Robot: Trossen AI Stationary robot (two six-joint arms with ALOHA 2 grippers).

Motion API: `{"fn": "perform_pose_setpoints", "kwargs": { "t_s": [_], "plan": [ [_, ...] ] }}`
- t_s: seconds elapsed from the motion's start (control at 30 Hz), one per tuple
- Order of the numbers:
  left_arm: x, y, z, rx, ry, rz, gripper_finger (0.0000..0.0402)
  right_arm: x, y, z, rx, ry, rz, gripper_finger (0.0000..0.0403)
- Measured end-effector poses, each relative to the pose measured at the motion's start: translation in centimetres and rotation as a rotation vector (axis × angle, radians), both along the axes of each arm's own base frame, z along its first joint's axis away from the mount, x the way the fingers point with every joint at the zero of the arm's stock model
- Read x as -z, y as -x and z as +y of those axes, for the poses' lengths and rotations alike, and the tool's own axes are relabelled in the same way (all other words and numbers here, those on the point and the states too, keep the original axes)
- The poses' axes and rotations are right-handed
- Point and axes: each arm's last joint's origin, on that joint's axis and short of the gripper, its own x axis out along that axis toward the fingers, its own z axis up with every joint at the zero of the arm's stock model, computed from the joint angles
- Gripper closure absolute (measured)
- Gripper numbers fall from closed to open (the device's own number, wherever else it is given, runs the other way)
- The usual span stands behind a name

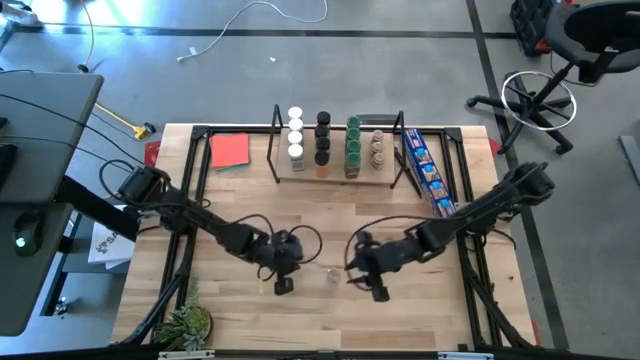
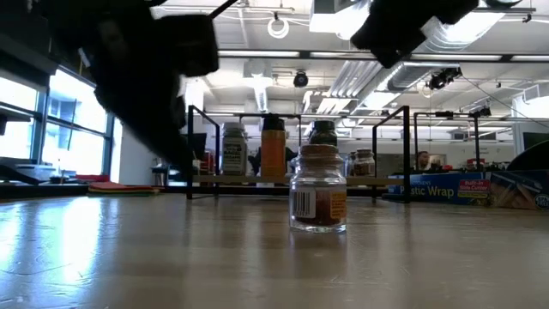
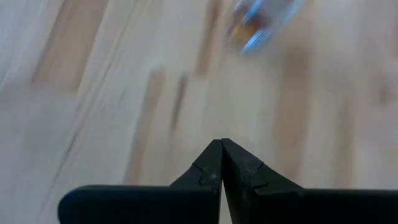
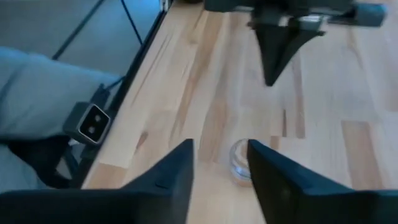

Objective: Shelf spices
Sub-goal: Put the brown seasoning bottle on the shelf aligned with the other brown seasoning bottles

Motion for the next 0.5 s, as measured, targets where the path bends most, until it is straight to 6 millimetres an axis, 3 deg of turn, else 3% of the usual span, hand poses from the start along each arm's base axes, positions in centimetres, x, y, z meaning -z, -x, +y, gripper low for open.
{"fn": "perform_pose_setpoints", "kwargs": {
  "t_s": [0.23, 0.5],
  "plan": [
    [1.1, 2.4, -1.1, -0.105, -0.066, 0.166, 0.0399, 1.0, -4.7, 0.7, -0.040, 0.160, 0.134, 0.0153],
    [1.2, 3.7, -2.8, -0.111, -0.056, 0.195, 0.0399, 2.5, -8.9, 1.2, -0.060, 0.312, 0.419, 0.0128]
  ]
}}
